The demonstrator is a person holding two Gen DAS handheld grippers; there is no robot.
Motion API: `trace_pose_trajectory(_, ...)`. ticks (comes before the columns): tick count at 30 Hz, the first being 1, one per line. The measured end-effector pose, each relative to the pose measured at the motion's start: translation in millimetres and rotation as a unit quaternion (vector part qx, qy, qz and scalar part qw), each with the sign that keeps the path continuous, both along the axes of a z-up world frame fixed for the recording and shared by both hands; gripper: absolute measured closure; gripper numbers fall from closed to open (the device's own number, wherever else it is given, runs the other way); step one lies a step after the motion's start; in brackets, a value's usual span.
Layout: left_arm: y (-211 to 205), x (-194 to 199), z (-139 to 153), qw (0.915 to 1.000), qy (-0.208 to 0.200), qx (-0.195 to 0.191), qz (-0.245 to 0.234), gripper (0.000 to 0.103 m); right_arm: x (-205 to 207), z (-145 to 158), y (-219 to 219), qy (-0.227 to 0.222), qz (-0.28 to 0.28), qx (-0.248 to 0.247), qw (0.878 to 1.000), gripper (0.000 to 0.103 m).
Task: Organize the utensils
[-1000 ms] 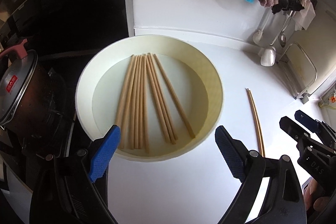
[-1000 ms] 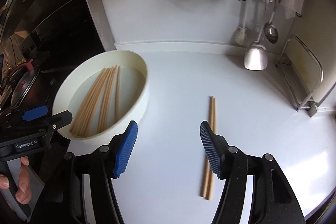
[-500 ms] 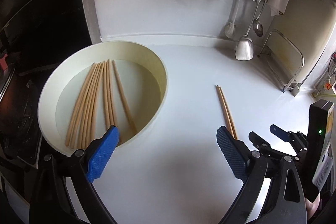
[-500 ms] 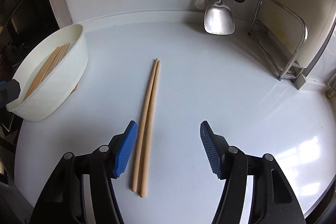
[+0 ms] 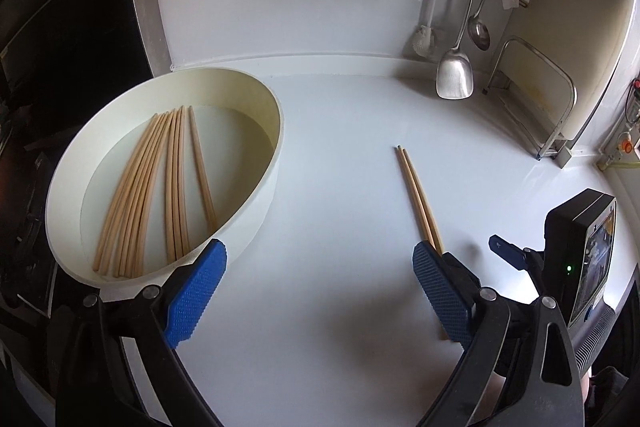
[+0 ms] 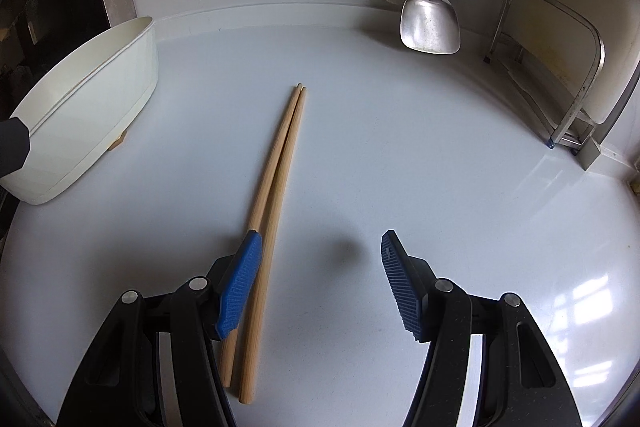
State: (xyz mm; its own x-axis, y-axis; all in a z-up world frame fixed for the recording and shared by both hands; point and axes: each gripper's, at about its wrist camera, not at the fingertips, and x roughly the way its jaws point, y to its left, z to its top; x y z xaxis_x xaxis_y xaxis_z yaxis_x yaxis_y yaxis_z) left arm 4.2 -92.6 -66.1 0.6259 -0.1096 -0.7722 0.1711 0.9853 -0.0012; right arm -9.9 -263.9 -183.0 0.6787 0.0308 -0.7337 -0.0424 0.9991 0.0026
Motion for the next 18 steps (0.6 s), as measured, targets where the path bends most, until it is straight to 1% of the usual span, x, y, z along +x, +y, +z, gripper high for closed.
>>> trace_pose_trajectory(2, -1.5, -1.0, -2.3, 1.0, 0.0, 0.003, 0.001, 0.01, -0.3, -1.0, -0.1, -0.002, 0.001, 0.002, 1.0, 0.044)
trace_pose_trajectory(5, -4.3, -1.8, -4.3, 1.0, 0.002, 0.004, 0.001, 0.01, -1.8, -1.9, 1.8, -0.007, 0.007, -0.007, 1.0, 0.044)
trace_pose_trajectory(6, -5.8, -2.5, -5.1, 1.0, 0.003, 0.005, 0.002, 0.01, -2.5, -2.1, 2.6, -0.008, 0.012, -0.009, 1.0, 0.045)
trace_pose_trajectory(8, -8.3, -3.3, -6.7, 1.0, 0.004, 0.005, 0.002, 0.01, -2.9, -1.8, 3.2, -0.009, 0.02, -0.011, 1.0, 0.054)
trace_pose_trajectory(10, -10.4, -4.1, -8.7, 1.0, 0.005, 0.007, 0.001, 0.01, -1.9, -2.2, 2.5, -0.006, 0.027, -0.009, 1.0, 0.071)
trace_pose_trajectory(11, -11.9, -4.4, -9.9, 1.0, 0.006, 0.007, 0.001, 0.01, -1.2, -3.1, 1.9, -0.003, 0.029, -0.009, 1.0, 0.075)
trace_pose_trajectory(12, -14.0, -4.4, -11.3, 0.9999, 0.008, 0.007, 0.002, 0.01, -1.3, -3.1, 0.7, -0.006, 0.032, -0.007, 0.999, 0.077)
trace_pose_trajectory(14, -17.3, -3.8, -14.0, 0.9999, 0.015, 0.001, 0.005, 0.01, -1.7, -3.5, -1.5, -0.008, 0.037, -0.009, 0.999, 0.089)
trace_pose_trajectory(16, -21.1, -3.5, -16.5, 0.9997, 0.019, -0.007, 0.011, 0.01, -1.0, -3.6, -5.5, -0.007, 0.041, -0.01, 0.999, 0.095)
trace_pose_trajectory(18, -27.7, -2.8, -20.2, 0.9996, 0.022, -0.01, 0.012, 0.01, -0.3, -3.7, -11.8, -0.006, 0.043, -0.007, 0.999, 0.096)
